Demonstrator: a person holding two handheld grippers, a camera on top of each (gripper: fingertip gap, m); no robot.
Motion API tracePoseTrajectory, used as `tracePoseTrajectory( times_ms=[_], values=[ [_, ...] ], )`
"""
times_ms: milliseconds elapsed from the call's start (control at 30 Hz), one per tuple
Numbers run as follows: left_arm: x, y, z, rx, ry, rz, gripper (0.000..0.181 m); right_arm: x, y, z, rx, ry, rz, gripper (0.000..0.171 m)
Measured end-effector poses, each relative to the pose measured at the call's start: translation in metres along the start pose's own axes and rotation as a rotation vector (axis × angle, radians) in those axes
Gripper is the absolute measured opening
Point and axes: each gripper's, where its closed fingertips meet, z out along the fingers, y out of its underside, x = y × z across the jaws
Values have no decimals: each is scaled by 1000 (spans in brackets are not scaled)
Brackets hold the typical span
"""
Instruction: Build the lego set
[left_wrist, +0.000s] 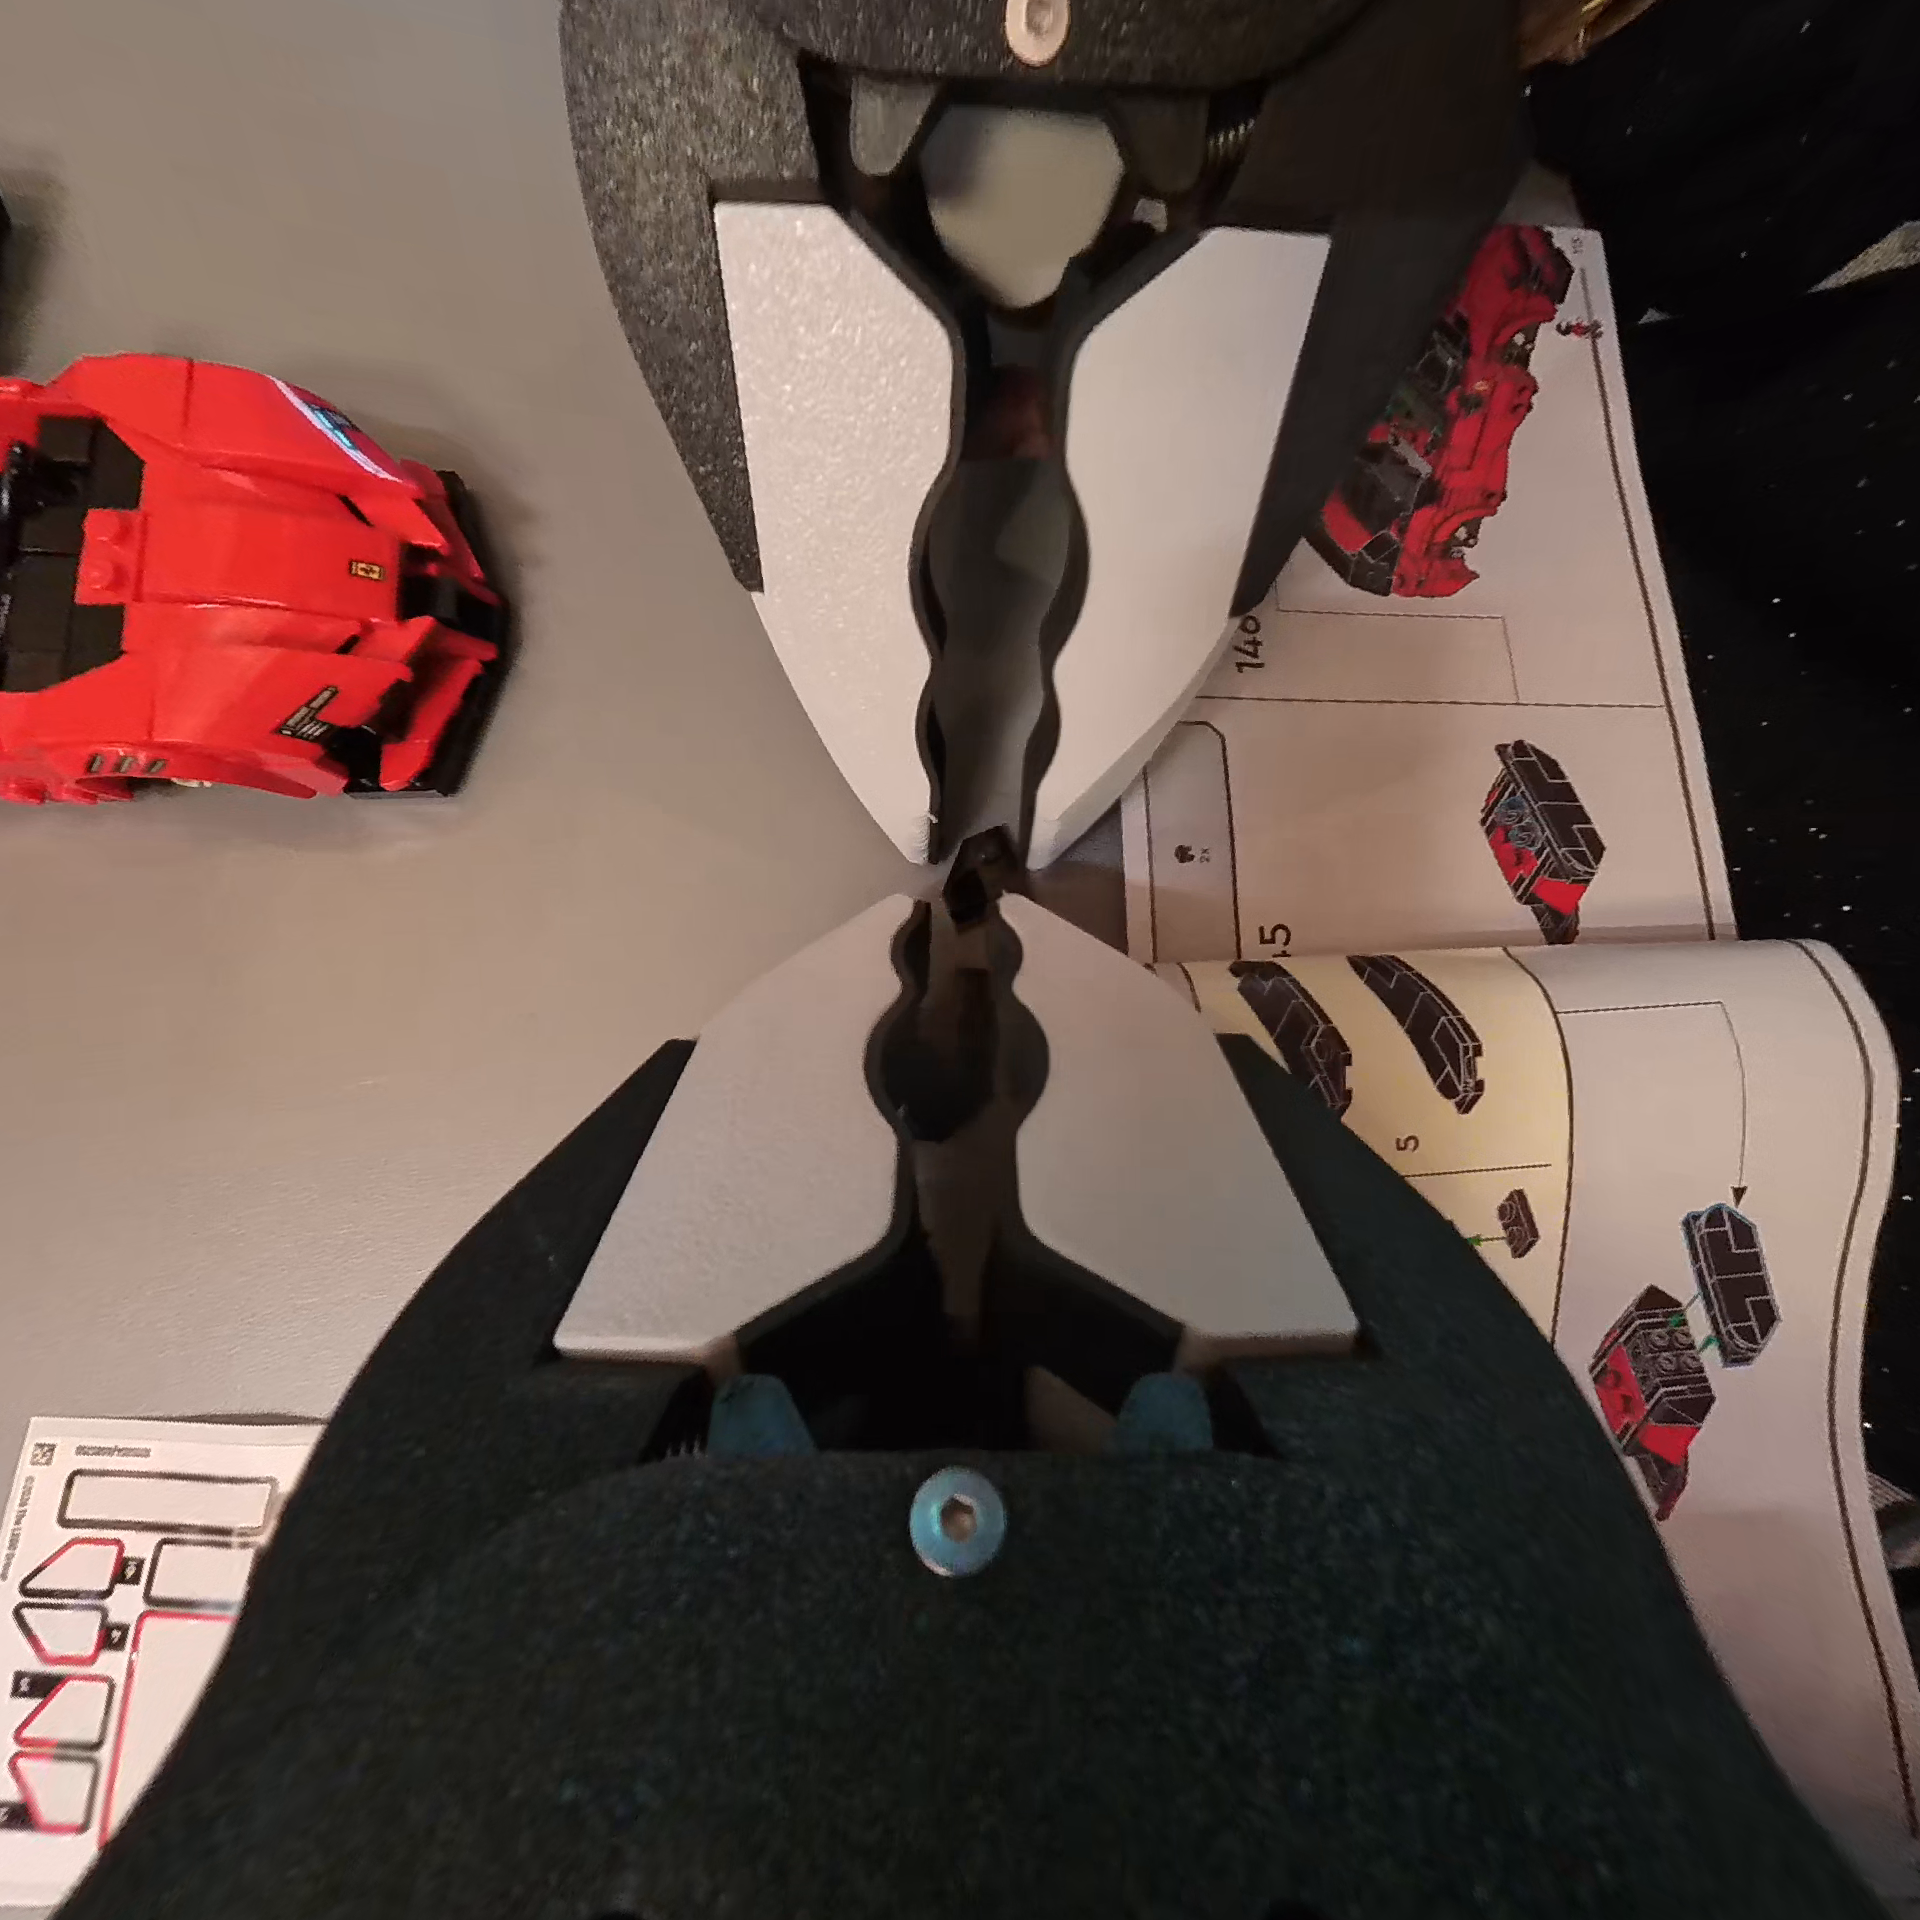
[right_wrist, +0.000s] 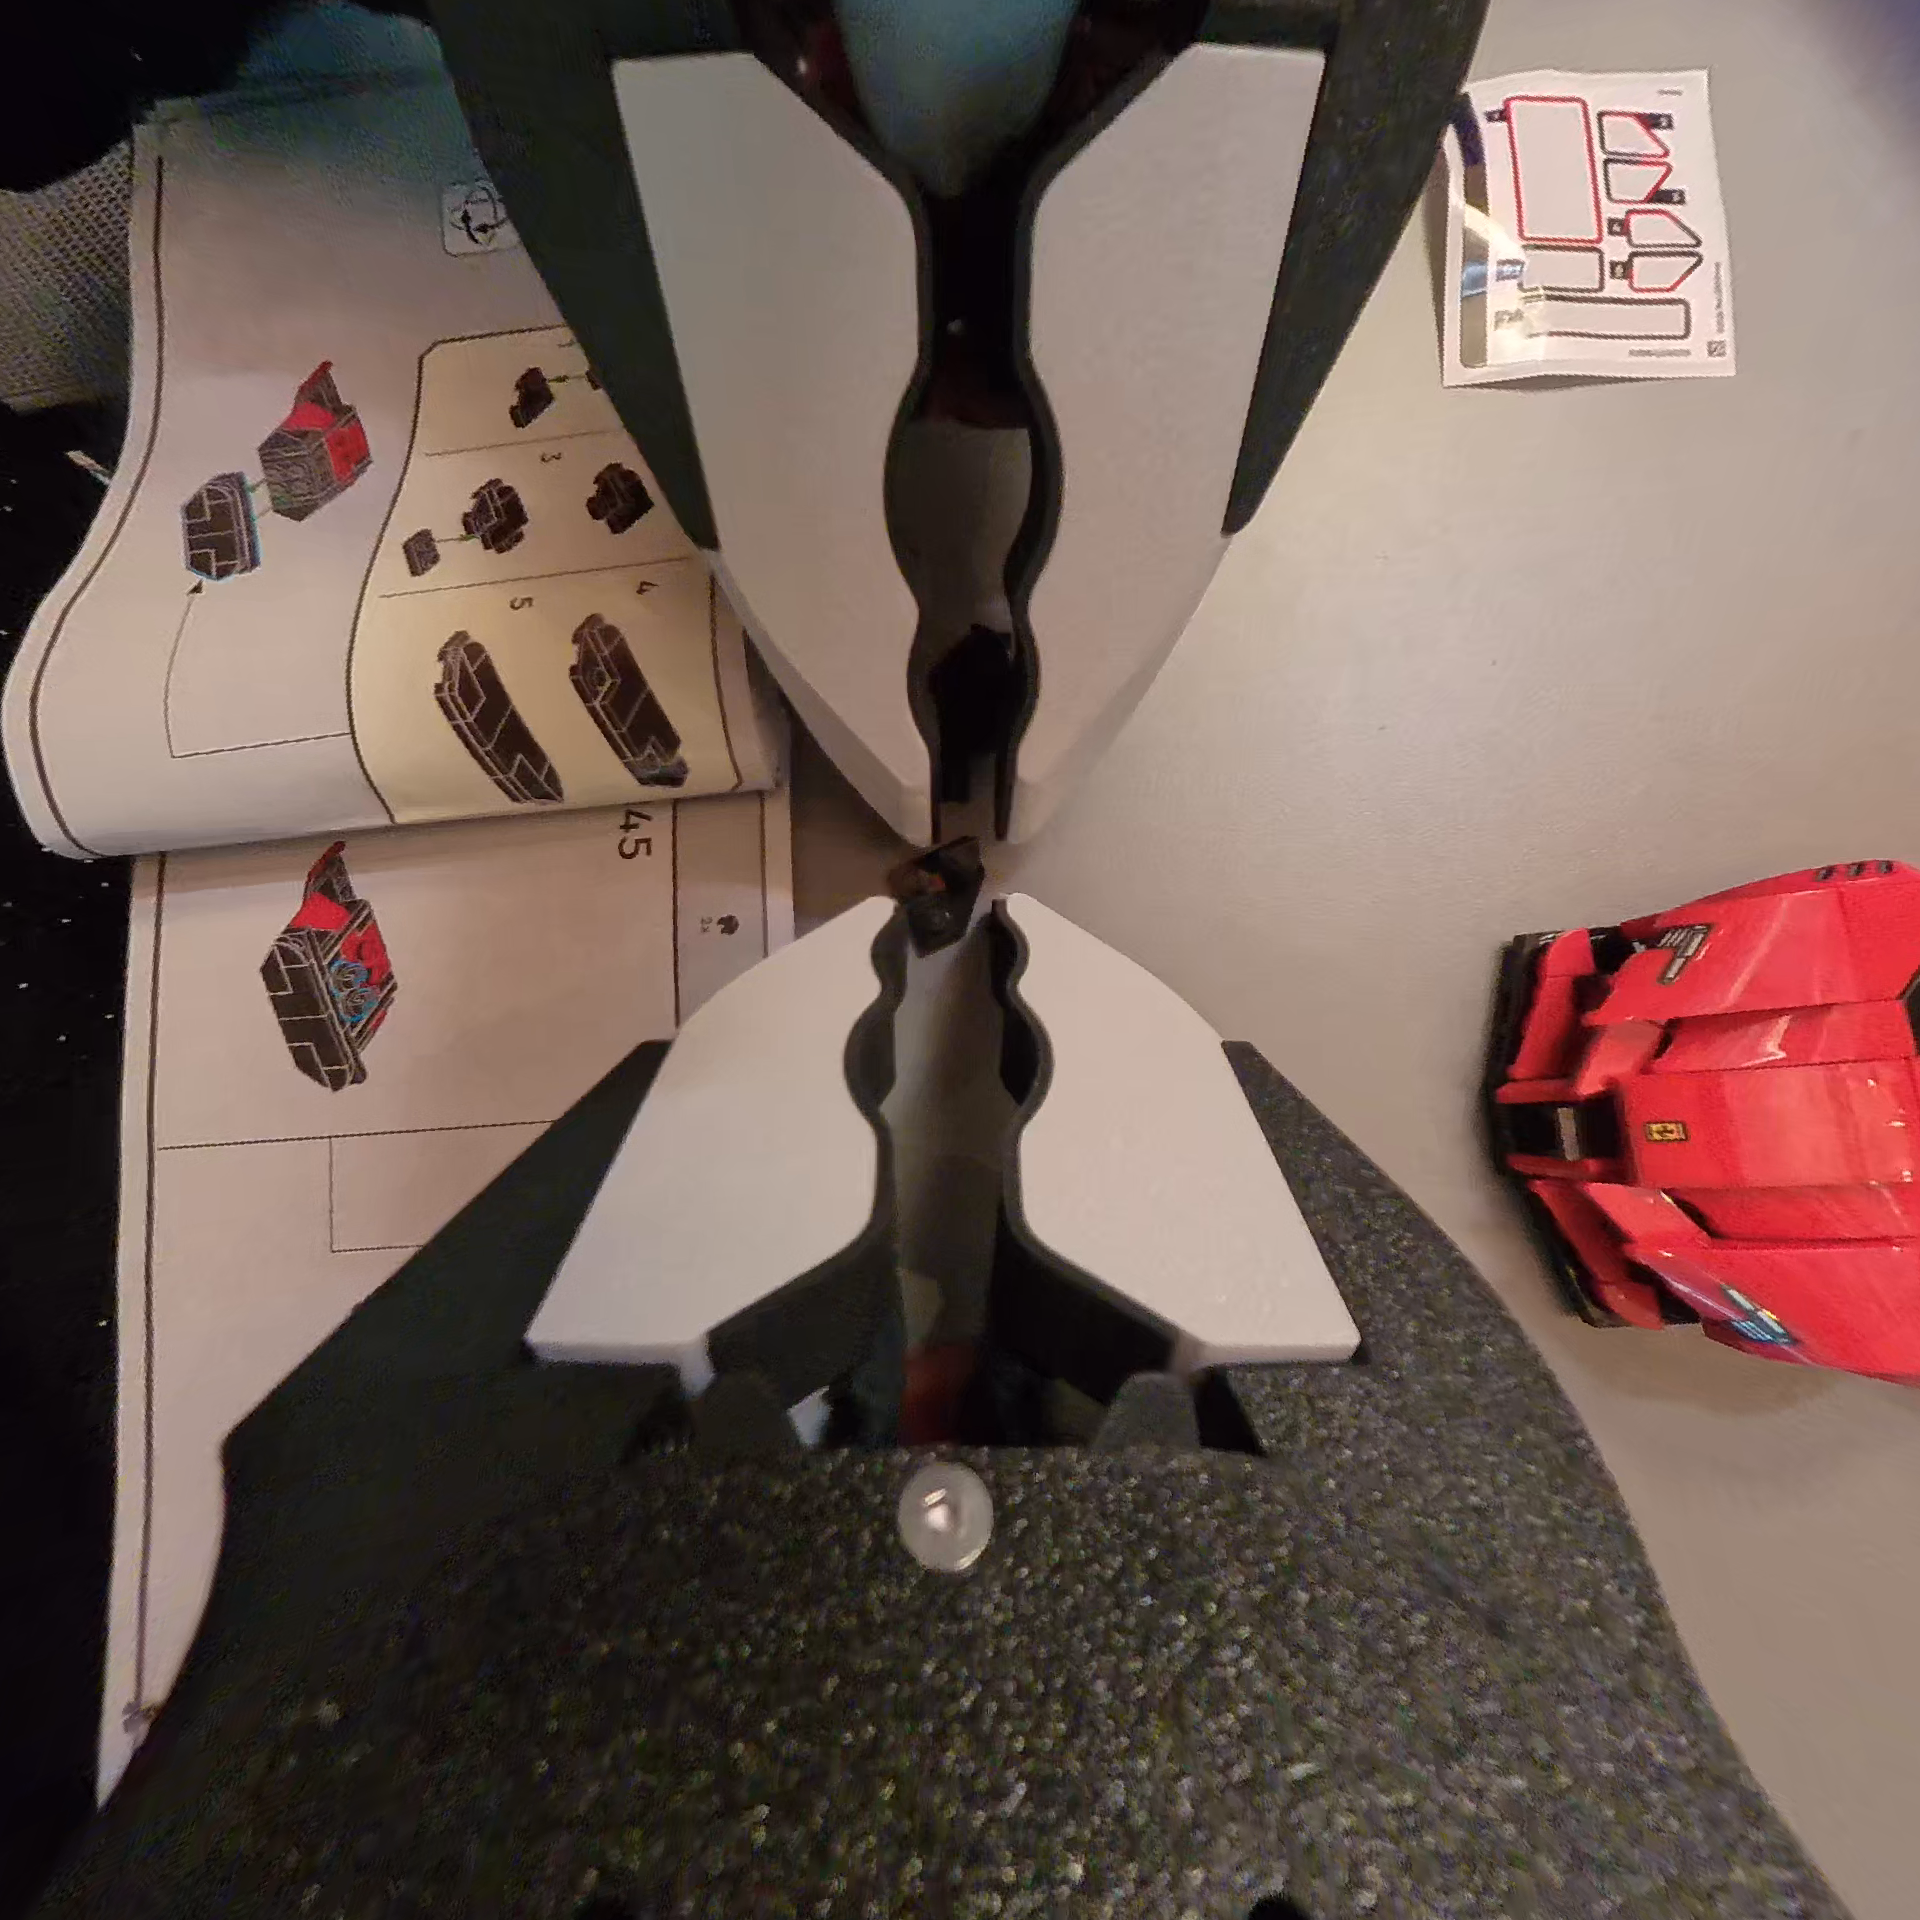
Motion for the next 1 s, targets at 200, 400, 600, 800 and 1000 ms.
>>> tracePoseTrajectory(
  times_ms=[200,400,600,800,1000],
  values=[
    [2,0,1,0,-2,8,7,1,-1,1,6,40,2,13],
    [3,2,1,-13,-7,-13,8,1,-1,1,10,85,26,12],
    [-4,6,-3,-24,-46,-14,8,1,-1,1,16,92,39,12],
    [3,8,-4,-46,-51,1,7,4,-9,-15,52,111,66,14],
    [10,5,-3,-51,-41,-16,9,5,1,-15,-21,95,57,13]
  ],
)
